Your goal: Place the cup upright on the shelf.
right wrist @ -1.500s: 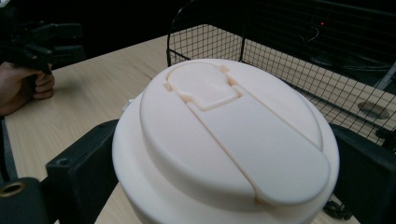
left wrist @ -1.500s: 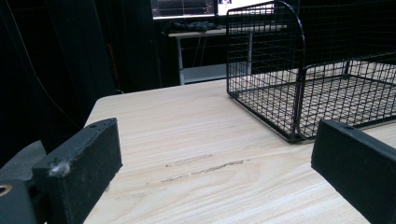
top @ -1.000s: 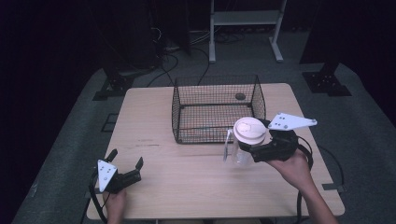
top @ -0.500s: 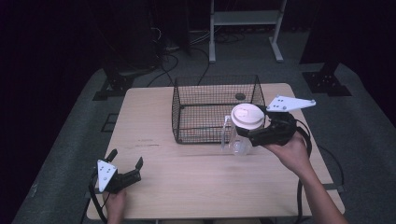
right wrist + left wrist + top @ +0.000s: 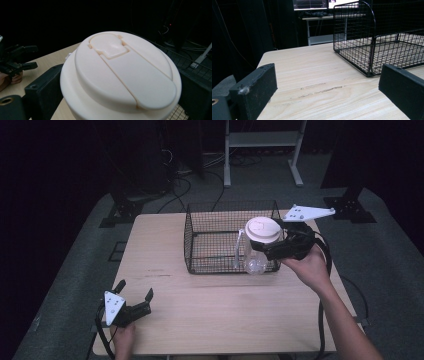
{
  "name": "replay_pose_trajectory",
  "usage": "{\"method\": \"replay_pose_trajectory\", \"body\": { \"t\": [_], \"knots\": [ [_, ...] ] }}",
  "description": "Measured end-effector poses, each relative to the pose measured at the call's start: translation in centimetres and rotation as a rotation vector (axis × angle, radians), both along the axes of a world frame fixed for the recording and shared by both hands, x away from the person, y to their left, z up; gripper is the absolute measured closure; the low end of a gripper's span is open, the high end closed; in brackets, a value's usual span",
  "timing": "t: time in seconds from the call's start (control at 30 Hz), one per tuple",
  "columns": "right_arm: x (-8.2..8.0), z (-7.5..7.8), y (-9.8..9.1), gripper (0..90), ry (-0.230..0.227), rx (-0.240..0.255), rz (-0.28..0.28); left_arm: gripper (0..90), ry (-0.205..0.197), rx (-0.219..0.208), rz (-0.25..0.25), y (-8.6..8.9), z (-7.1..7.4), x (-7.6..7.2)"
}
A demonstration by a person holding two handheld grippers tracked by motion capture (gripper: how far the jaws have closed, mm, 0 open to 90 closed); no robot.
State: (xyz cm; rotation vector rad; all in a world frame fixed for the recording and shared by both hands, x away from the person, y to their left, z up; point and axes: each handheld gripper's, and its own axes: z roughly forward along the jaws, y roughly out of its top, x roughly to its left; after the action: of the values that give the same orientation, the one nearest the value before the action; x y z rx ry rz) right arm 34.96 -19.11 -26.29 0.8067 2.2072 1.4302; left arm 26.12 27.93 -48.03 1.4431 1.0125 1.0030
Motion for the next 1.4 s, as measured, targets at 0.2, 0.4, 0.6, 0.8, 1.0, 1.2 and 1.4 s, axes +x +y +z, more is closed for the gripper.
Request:
{"method": "replay_pose_trajectory", "body": {
  "t": [0.2, 0.4, 0.6, 0.8, 1.0, 1.2, 1.4],
  "knots": [
    [0.8, 0.7, 0.3, 4.4, -0.001, 0.001, 0.004, 0.9, 0.001, 0.002, 0.000, 0.0, 0.0, 0.0],
    [1.8, 1.3, 1.0, 4.4, -0.003, -0.008, 0.003, 0.9, 0.000, 0.006, 0.001, -0.1, 0.0, 0.0],
    [2.8, 1.6, 1.7, 4.4, -0.001, -0.019, 0.003, 0.9, 0.001, 0.002, 0.000, 0.0, 0.0, 0.0],
    [3.8, 1.8, 2.0, 4.4, 0.004, -0.021, -0.002, 0.9, 0.001, 0.005, 0.001, -0.1, 0.0, 0.0],
    [4.9, 2.0, 2.5, 4.4, 0.000, -0.026, -0.013, 0.9, 0.003, 0.002, 0.002, 0.0, 0.0, 0.0],
    [5.7, 2.1, 2.9, 4.4, 0.002, -0.025, -0.015, 0.9, 0.003, 0.000, 0.001, 0.0, 0.0, 0.0],
    [6.7, 2.4, 3.5, 4.4, -0.006, -0.019, -0.019, 0.9, 0.003, -0.005, -0.001, 0.0, 0.0, 0.0]
  ]
}}
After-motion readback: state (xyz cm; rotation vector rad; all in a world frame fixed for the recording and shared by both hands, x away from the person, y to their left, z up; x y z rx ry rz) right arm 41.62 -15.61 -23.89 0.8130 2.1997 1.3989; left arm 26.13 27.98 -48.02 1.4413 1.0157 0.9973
